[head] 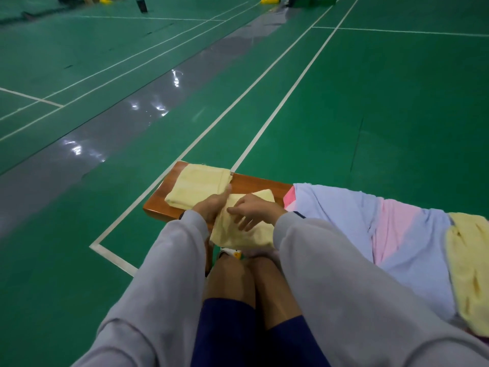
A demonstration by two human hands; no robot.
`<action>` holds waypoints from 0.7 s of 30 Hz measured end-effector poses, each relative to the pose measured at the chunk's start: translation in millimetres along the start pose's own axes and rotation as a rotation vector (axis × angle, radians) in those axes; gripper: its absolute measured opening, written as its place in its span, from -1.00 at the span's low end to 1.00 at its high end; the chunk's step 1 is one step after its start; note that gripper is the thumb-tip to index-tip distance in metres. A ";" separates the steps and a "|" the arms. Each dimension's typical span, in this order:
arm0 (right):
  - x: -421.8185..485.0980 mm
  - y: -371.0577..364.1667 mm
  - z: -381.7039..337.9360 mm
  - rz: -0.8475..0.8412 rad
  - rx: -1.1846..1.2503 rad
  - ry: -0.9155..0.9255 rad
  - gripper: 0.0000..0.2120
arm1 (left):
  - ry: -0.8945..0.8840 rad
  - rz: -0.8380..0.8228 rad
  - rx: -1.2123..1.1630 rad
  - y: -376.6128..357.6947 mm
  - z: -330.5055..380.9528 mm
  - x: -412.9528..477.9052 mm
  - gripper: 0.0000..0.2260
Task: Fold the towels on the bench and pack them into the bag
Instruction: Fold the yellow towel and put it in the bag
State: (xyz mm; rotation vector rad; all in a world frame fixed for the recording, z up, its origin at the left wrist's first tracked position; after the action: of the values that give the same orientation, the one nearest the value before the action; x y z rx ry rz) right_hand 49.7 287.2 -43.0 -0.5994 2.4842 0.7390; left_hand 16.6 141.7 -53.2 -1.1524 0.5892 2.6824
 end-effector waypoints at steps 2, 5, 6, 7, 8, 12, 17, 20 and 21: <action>1.2 7.6 10.1 0.196 -0.037 -0.019 -0.81 | -0.093 0.133 0.185 -0.1 -5.6 5.9 -0.42; -3.0 29.3 34.8 0.510 -0.168 -0.098 -0.89 | -0.130 0.236 0.283 -2.5 -14.0 14.8 -0.48; -5.6 34.5 43.2 0.528 -0.186 -0.121 -0.89 | -0.150 0.264 0.270 -4.0 -14.6 16.2 -0.51; -8.3 38.0 50.1 0.500 -0.199 -0.144 -0.85 | -0.172 0.298 0.251 -4.8 -14.1 18.3 -0.55; -9.3 39.6 56.0 0.453 -0.197 -0.156 -0.81 | -0.195 0.328 0.221 -5.6 -12.9 21.1 -0.58; -4.7 37.5 61.1 0.392 -0.158 -0.143 -0.70 | -0.367 0.413 0.087 -8.2 1.8 23.3 -0.58; 4.4 29.3 61.6 0.391 -0.121 -0.189 -0.73 | -0.296 0.411 0.408 0.3 -7.0 32.4 -0.59; 1.6 33.0 55.6 0.447 -0.048 -0.211 -0.88 | -0.214 0.388 0.484 6.0 -19.7 30.0 -0.55; 0.1 34.6 52.8 0.445 -0.028 -0.213 -0.88 | -0.194 0.349 0.446 6.3 -21.8 28.6 -0.55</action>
State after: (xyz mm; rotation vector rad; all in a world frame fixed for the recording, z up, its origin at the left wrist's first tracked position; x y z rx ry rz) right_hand 48.1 344.8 -68.8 0.0335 2.4292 0.9451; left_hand 9.4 126.7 -85.7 -0.7134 1.3725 2.6721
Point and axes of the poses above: each hand's wrist, its own x-axis towards the middle knuckle, its own y-axis out of the back of the hand, z = x × y, the point moved 1 cm from there along x, towards the middle knuckle, and after that the axes turned 4 degrees about -x, right-handed, at the moved point
